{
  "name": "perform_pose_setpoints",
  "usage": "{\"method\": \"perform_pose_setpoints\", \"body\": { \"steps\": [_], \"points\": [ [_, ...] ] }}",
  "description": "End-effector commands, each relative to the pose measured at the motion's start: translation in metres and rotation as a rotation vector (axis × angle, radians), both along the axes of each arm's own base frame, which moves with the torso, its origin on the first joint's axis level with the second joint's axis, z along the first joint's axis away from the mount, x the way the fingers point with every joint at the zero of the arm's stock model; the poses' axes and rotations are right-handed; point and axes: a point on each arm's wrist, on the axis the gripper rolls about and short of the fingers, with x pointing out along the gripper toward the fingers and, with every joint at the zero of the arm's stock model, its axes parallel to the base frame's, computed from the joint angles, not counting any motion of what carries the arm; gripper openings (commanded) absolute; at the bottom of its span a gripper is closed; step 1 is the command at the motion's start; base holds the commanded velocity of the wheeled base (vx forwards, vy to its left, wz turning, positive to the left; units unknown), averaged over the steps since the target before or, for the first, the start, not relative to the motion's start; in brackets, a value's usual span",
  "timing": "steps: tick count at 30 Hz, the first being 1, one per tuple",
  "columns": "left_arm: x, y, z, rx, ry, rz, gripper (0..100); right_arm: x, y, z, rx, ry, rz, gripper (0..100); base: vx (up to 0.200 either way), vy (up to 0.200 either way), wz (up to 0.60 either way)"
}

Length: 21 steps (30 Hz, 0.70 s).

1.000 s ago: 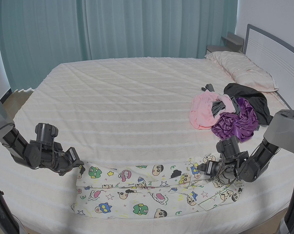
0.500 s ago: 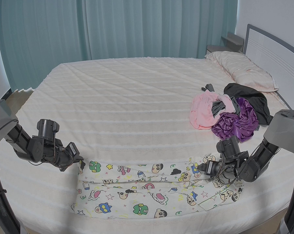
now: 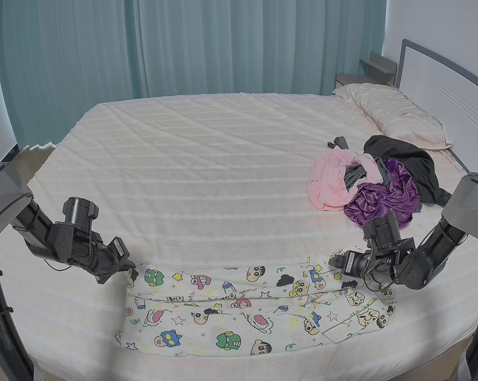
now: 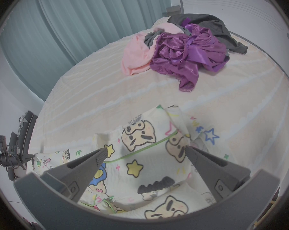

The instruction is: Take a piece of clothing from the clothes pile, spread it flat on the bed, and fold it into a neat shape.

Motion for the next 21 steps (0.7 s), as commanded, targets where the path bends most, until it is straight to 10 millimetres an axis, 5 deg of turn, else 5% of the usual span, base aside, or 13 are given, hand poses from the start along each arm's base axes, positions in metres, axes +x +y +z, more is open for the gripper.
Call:
{"method": "perform_pose_setpoints", "body": {
  "steps": [1,6,7,13,21],
  "points": [
    [0.000,0.000,0.001,0.000,-0.001,0.002,0,-0.002,-0.010,0.011,0.008,-0.025,-0.026,100,0.000,0.000,0.00],
    [-0.001,0.000,0.000,0.001,0.005,0.001,0,-0.006,-0.025,0.016,0.002,-0.025,-0.062,100,0.000,0.000,0.00],
    [-0.002,0.000,0.000,0.001,0.005,0.001,100,-0.008,-0.029,0.017,0.001,-0.025,-0.070,100,0.000,0.000,0.00],
    [-0.002,-0.001,-0.001,-0.001,0.006,-0.003,100,-0.023,-0.034,0.009,0.026,0.036,-0.051,100,0.000,0.000,0.00],
    [-0.008,0.005,0.005,-0.003,0.002,0.015,100,-0.019,-0.031,-0.010,0.034,0.089,-0.029,100,0.000,0.000,0.00]
  ]
}}
